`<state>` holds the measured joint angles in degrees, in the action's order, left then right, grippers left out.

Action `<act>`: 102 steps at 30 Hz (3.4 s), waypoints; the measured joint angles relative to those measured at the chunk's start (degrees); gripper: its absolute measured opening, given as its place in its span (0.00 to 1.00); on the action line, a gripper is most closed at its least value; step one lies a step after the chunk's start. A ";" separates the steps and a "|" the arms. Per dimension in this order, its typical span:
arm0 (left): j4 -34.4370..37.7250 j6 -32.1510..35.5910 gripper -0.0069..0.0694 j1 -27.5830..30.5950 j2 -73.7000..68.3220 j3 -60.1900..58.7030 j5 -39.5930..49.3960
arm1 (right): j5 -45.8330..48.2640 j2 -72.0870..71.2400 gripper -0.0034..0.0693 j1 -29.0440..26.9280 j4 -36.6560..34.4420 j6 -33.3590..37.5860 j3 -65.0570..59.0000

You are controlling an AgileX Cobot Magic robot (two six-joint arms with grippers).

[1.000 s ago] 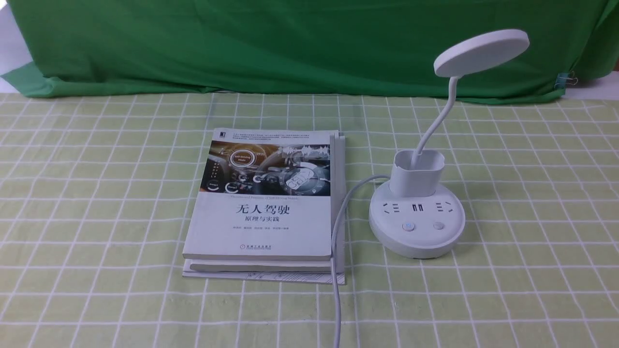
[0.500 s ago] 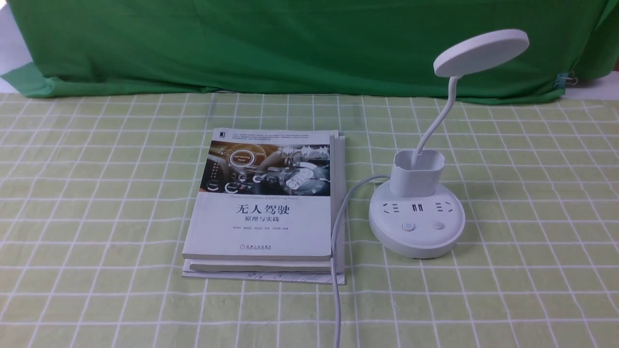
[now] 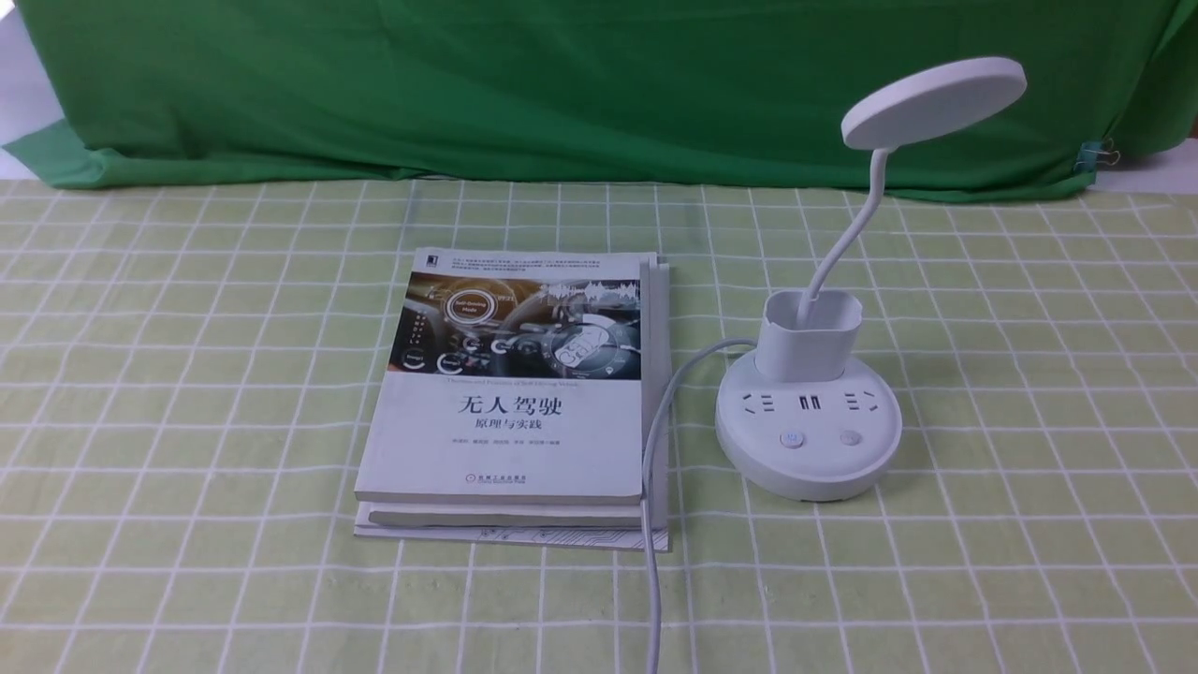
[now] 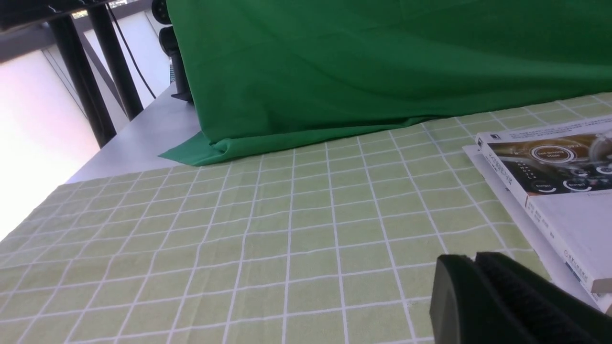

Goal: Turn on the table lamp on the green coffee tablecloth with your hand.

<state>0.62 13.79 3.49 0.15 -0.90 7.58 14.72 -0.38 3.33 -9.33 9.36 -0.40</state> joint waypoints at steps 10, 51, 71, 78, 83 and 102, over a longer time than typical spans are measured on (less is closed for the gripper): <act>0.00 0.00 0.12 0.00 0.00 0.00 -0.07 | -12.46 0.00 0.38 0.00 0.00 -14.32 0.00; 0.00 0.00 0.12 0.00 0.00 0.00 -0.07 | 26.82 105.13 0.09 16.45 -0.74 2.30 72.35; 0.00 0.00 0.12 0.00 0.00 0.00 -0.07 | 27.84 110.95 0.09 16.45 0.42 2.23 75.00; 0.00 0.00 0.12 0.00 0.00 0.00 -0.07 | 28.52 111.01 0.09 16.45 0.59 2.17 75.59; 0.00 0.00 0.12 0.00 0.00 0.00 -0.07 | 28.62 107.44 0.09 16.50 0.81 2.17 74.73; 0.00 0.00 0.12 0.00 0.00 0.00 -0.07 | 31.06 70.46 0.09 18.07 0.86 -9.36 45.94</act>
<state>0.62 13.79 3.49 0.15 -0.90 7.51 45.78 70.08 21.40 -8.48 0.00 45.54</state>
